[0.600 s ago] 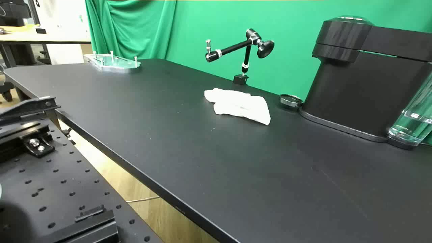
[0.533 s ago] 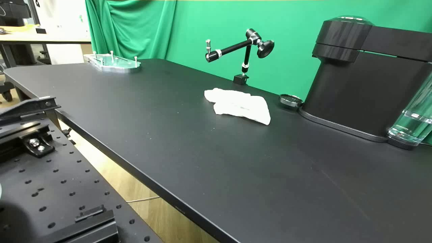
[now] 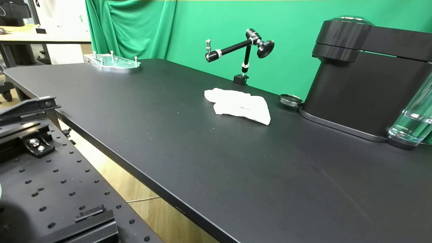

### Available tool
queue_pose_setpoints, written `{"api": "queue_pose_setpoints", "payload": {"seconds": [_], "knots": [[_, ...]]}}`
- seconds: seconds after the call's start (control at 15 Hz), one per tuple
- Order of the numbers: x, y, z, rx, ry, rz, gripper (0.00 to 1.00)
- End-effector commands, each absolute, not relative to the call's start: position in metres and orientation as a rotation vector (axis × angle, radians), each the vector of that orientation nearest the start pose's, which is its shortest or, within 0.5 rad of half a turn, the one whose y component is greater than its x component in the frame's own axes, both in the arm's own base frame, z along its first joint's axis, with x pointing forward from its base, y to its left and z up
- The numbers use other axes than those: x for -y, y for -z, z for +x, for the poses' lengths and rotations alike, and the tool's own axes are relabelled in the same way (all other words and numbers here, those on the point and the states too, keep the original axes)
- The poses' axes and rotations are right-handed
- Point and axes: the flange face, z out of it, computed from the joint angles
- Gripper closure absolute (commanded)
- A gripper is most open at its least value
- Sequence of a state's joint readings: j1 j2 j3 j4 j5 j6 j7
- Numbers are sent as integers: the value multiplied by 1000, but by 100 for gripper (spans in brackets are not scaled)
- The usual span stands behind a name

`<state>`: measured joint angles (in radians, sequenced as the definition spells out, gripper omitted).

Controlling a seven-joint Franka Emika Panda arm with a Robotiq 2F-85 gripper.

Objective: Pick up the white cloth from the table and put it on the tripod.

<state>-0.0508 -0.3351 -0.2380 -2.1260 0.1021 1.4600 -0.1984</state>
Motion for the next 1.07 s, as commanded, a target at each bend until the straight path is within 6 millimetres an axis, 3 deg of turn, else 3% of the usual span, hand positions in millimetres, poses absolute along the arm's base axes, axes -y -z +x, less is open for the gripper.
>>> {"api": "queue_pose_setpoints", "payload": {"seconds": [0.0, 0.2, 0.47, 0.8, 1.0], "knots": [[117, -523, 401, -100, -418, -2856, 0], [116, -523, 404, -102, -390, -2888, 0], [125, -503, 445, -161, -250, -3049, 0], [129, -450, 508, -170, -78, -3141, 0], [116, -415, 536, -100, 7, -3176, 0]]}}
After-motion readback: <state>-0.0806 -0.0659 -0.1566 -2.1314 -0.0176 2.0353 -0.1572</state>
